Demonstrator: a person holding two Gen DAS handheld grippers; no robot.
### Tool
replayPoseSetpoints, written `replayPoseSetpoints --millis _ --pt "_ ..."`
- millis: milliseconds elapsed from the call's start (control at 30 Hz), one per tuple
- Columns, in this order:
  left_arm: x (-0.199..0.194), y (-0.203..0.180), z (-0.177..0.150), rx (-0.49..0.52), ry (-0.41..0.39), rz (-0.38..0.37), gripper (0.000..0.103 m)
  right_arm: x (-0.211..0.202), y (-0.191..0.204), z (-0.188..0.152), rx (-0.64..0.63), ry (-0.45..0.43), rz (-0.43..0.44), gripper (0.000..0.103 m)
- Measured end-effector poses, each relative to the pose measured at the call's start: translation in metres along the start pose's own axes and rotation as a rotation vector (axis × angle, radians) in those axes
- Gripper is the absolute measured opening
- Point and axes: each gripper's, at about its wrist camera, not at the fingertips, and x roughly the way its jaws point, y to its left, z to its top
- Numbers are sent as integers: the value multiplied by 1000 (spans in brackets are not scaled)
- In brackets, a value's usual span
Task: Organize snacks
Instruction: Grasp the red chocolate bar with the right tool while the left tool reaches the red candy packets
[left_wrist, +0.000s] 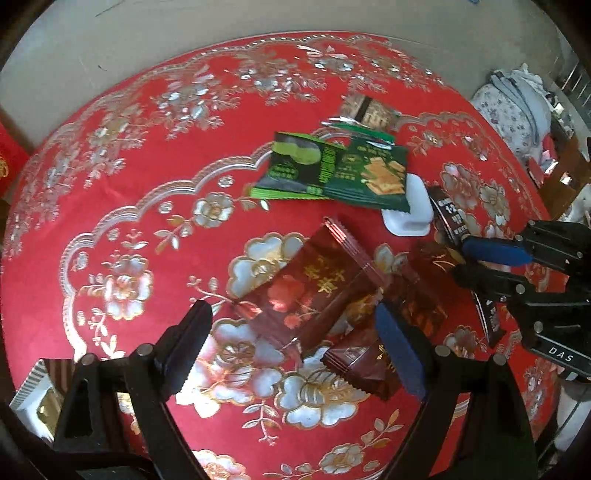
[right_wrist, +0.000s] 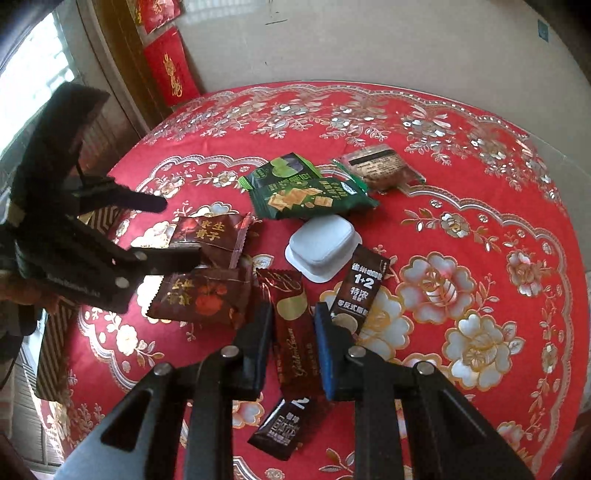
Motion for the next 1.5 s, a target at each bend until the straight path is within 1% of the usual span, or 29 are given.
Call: replayPoseSetpoints --millis 133,200,267,300,400,467,700,800,867,967,1100,1133,1167,1200,1333,1500 --pt "0 -1 1 11 5 6 89 1 -1 -1 23 -10 23 22" --pt "2 -1 2 8 10 -10 82 0 -1 -2 33 -18 25 22" --pt "4 0 4 4 16 -12 69 -1 -2 -3 46 -23 31 22" --pt "6 -2 3 17 29 7 64 -1 -2 -4 52 -26 33 22" --pt "8 -6 -1 38 32 22 63 -4 -4 -7 64 -32 34 22" --pt "4 -2 -3 13 23 -6 59 -6 -5 -8 71 -37 39 22" --pt "-4 1 -14 -28 -27 -19 58 -10 1 -10 83 -55 49 22" --pt "-10 -2 -16 -32 -45 -12 58 -14 3 -13 95 -65 55 22" --pt "-18 -3 -20 -33 -66 4 58 -18 6 -15 97 -73 59 22" --pt "-27 -6 -24 -33 -87 6 58 -23 12 -15 85 -85 60 22" --pt "-43 -13 -35 -18 -125 64 58 -26 18 -16 80 -94 69 22" --pt "-46 -14 -37 -16 -132 71 58 -27 20 -16 78 -97 72 21" --pt "-51 -15 -41 -14 -144 76 58 -27 21 -16 77 -98 77 14" --pt "-54 -17 -44 -15 -149 80 58 -27 22 -16 78 -97 83 13" --pt "-58 -20 -52 -18 -156 81 58 -26 30 -18 74 -97 91 13" --pt "-56 -17 -62 -38 -147 81 58 -26 35 -22 69 -91 73 13"
